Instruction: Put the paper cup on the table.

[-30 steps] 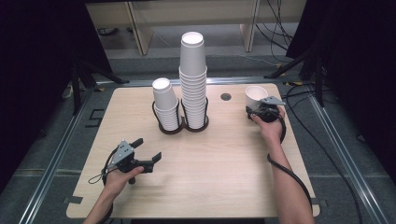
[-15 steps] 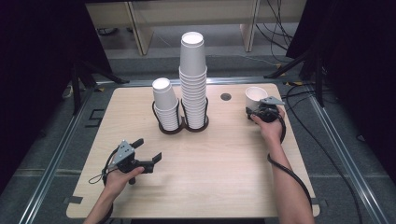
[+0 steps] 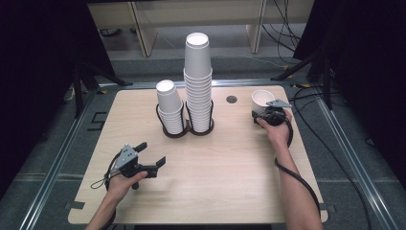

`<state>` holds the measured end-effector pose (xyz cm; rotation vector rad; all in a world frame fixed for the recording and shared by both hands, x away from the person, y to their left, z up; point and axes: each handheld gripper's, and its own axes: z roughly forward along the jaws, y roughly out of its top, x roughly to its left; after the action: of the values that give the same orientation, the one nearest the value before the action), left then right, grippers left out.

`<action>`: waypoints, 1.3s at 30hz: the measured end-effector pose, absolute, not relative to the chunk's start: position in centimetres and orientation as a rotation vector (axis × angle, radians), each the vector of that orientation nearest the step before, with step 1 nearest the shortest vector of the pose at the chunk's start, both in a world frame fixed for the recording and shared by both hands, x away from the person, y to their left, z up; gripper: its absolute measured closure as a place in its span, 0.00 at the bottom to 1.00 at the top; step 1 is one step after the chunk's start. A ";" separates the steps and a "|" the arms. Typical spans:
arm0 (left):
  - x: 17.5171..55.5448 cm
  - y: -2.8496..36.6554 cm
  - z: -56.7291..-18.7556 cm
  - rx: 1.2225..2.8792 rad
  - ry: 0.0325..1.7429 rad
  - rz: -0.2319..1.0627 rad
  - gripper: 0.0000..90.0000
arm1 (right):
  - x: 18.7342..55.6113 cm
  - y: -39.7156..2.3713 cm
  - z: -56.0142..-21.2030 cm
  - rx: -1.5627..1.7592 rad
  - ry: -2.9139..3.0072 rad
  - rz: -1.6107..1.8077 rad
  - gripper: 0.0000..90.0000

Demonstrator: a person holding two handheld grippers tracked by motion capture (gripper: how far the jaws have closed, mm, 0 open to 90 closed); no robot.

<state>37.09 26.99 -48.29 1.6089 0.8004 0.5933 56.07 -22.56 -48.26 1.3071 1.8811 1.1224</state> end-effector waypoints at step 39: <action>37.0 27.0 -48.3 1.619 0.792 0.594 0.00 | 52.0 -23.4 -47.7 1.389 1.849 1.172 0.17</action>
<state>37.00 27.01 -48.34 1.6188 0.7917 0.5937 51.98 -23.40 -47.65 1.3887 1.8488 1.1719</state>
